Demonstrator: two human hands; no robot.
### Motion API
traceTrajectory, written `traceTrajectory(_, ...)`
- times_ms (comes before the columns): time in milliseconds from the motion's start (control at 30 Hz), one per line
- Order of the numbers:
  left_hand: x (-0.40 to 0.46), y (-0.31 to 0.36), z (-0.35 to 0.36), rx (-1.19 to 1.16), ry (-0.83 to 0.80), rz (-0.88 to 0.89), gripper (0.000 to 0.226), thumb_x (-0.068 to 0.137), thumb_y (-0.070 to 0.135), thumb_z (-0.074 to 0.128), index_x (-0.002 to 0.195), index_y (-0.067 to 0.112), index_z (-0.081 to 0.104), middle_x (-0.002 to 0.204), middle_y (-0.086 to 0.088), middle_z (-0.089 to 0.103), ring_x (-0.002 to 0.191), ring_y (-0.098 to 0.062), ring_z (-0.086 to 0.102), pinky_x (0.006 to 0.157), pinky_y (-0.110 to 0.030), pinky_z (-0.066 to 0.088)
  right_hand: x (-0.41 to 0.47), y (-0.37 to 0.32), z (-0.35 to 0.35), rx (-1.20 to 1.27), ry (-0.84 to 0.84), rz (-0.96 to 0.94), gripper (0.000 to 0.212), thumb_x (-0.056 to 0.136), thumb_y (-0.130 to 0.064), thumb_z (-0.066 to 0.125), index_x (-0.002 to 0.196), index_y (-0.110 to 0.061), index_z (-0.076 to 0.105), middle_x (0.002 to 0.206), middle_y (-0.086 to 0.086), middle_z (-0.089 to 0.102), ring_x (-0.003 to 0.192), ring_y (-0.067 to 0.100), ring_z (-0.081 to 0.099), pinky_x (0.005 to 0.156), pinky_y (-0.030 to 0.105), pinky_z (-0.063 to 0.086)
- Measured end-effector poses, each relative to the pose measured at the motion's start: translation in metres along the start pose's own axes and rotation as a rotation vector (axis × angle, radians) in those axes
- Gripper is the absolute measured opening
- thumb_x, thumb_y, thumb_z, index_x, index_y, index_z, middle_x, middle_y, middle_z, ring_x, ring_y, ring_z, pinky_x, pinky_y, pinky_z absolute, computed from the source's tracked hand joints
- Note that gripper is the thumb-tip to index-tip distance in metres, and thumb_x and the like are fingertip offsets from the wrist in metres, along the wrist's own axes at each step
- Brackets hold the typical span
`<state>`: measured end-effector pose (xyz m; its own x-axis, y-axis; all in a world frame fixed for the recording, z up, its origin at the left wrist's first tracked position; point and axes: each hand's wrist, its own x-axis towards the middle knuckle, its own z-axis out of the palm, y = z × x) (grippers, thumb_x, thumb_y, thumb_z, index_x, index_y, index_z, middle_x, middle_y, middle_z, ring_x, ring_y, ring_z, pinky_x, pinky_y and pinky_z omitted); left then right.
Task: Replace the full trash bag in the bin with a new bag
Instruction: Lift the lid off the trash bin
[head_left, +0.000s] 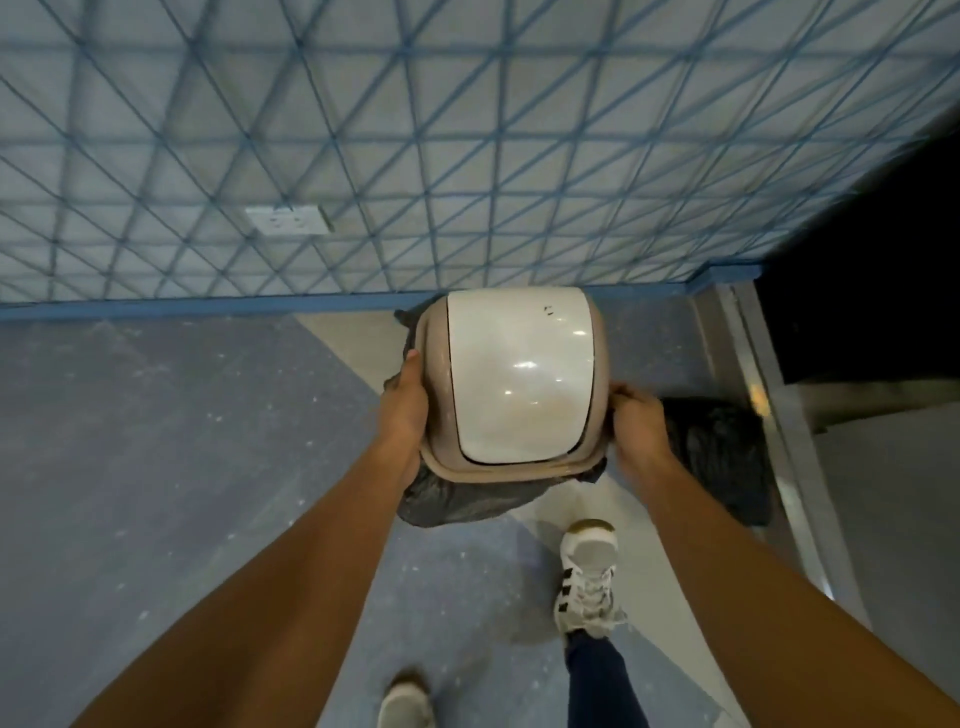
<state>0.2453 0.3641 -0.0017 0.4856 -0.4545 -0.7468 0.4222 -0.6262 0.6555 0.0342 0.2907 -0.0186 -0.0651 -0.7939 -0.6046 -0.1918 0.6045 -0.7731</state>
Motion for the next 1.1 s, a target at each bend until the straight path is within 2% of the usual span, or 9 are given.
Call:
traceTrajectory(167,0.0,-0.041,-0.07,-0.027,0.015,-0.004,0.06,0.087,0.062,0.037,0.129,0.023,0.056,0.131,-0.001,0.058,0.111,-0.019,0.056,0.103,-0.045,0.042,-0.046,0.053,0.048,-0.038,-0.045,0.008,0.032,0.09,-0.004,0.039,0.083,-0.018,0.067,0.09,0.005,0.069,0.082,0.02,0.061,0.066,0.027,0.047)
traceTrajectory(267,0.014,-0.069,-0.094,-0.041,0.0,-0.032,0.058,0.089,0.057,0.036,0.131,0.022,0.054,0.134,-0.004,0.056,0.119,-0.023,0.054,0.106,-0.047,0.04,-0.05,0.089,0.069,-0.048,-0.041,0.059,0.031,0.092,-0.007,0.037,0.094,-0.014,0.067,0.099,0.008,0.069,0.091,0.024,0.062,0.078,0.032,0.052)
traceTrajectory(333,0.028,-0.09,-0.103,-0.058,0.005,-0.059,0.057,0.092,0.055,0.034,0.131,0.019,0.054,0.133,-0.005,0.057,0.119,-0.024,0.054,0.106,-0.046,0.04,-0.044,0.114,0.079,-0.039,-0.04,0.071,0.03,0.092,-0.007,0.038,0.095,-0.014,0.067,0.1,0.008,0.07,0.095,0.025,0.063,0.077,0.029,0.052)
traceTrajectory(433,0.052,-0.116,-0.108,-0.073,0.016,-0.067,0.056,0.094,0.054,0.031,0.13,0.018,0.054,0.132,-0.005,0.058,0.119,-0.024,0.054,0.107,-0.046,0.039,-0.033,0.142,0.09,-0.035,-0.044,0.071,0.03,0.093,-0.008,0.039,0.09,-0.021,0.066,0.097,0.002,0.069,0.094,0.021,0.064,0.071,0.022,0.05)
traceTrajectory(600,0.079,-0.145,-0.103,-0.117,0.006,-0.051,0.055,0.095,0.052,0.029,0.129,0.018,0.056,0.131,-0.005,0.058,0.12,-0.024,0.053,0.107,-0.046,0.039,-0.009,0.173,0.099,-0.033,-0.026,0.066,0.028,0.093,-0.007,0.039,0.101,-0.013,0.065,0.103,0.008,0.069,0.097,0.023,0.063,0.084,0.032,0.053)
traceTrajectory(800,0.095,-0.161,-0.097,-0.183,-0.016,-0.064,0.053,0.094,0.054,0.031,0.123,0.022,0.061,0.122,-0.003,0.065,0.11,-0.019,0.059,0.102,-0.039,0.044,0.008,0.19,0.103,-0.036,-0.038,0.068,0.028,0.093,-0.007,0.039,0.104,-0.012,0.064,0.104,0.008,0.068,0.098,0.022,0.063,0.081,0.029,0.052)
traceTrajectory(967,0.106,-0.168,-0.097,-0.167,0.01,-0.068,0.055,0.095,0.054,0.027,0.126,0.021,0.058,0.126,-0.005,0.062,0.116,-0.022,0.056,0.106,-0.043,0.041,0.012,0.199,0.104,-0.059,-0.048,0.082,0.029,0.093,-0.006,0.038,0.104,-0.013,0.064,0.101,0.006,0.068,0.097,0.022,0.063,0.082,0.031,0.052)
traceTrajectory(1100,0.113,-0.177,-0.101,-0.18,0.065,-0.065,0.051,0.095,0.051,0.031,0.123,0.02,0.06,0.123,-0.005,0.064,0.113,-0.022,0.058,0.104,-0.043,0.042,0.012,0.203,0.109,-0.056,-0.061,0.056,0.029,0.094,-0.007,0.038,0.107,-0.013,0.063,0.104,0.005,0.068,0.098,0.02,0.062,0.078,0.026,0.051)
